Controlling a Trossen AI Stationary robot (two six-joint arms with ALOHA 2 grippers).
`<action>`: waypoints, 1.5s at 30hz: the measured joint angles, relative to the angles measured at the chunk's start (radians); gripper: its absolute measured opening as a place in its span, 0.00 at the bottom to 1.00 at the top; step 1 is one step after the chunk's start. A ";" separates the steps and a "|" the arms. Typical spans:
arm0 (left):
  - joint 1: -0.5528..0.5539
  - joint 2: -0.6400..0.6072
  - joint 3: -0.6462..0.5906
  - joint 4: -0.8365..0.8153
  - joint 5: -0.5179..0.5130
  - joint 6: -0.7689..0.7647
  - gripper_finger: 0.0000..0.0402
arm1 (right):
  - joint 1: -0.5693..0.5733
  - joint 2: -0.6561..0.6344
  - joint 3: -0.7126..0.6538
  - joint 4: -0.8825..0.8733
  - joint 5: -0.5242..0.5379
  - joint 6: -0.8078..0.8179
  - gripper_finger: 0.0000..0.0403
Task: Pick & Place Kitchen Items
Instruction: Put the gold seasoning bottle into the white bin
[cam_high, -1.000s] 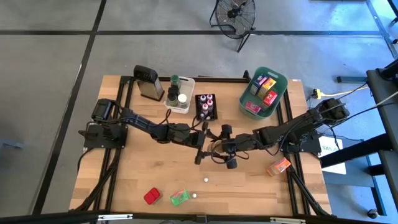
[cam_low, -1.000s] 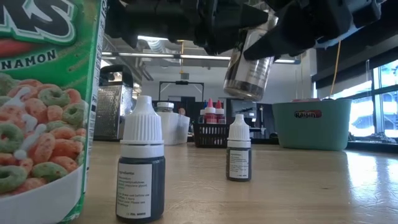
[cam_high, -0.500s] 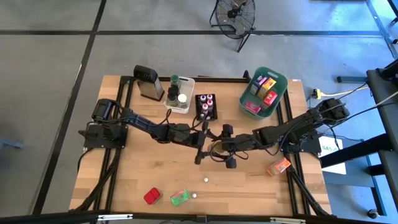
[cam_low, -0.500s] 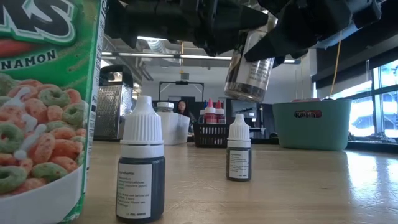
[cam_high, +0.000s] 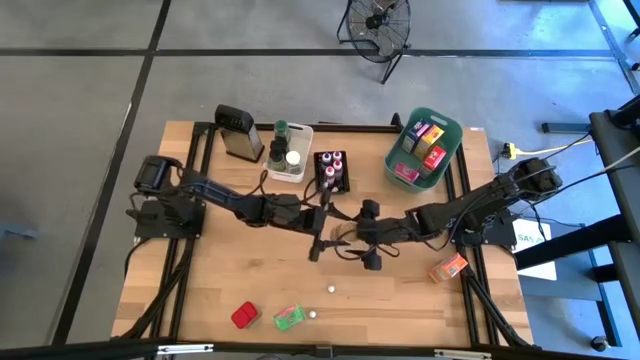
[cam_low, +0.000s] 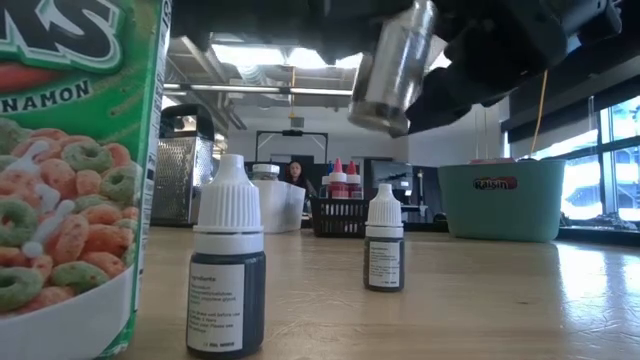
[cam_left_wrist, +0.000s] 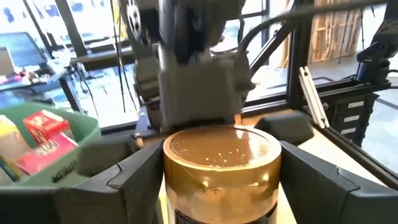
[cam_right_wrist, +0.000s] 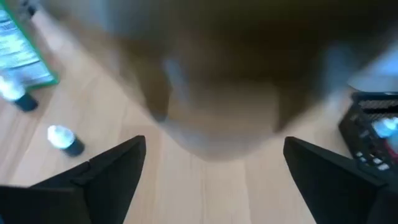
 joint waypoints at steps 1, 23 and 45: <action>0.000 -0.016 -0.004 -0.005 -0.003 0.009 0.68 | 0.000 -0.001 0.000 -0.001 0.019 0.015 0.95; 0.457 -0.360 -0.391 0.304 -0.134 -0.039 0.68 | 0.001 -0.036 -0.001 -0.010 0.038 0.017 0.95; 0.694 0.011 -0.349 0.631 -0.229 -0.193 0.68 | -0.003 -0.035 -0.001 0.006 0.046 -0.017 0.95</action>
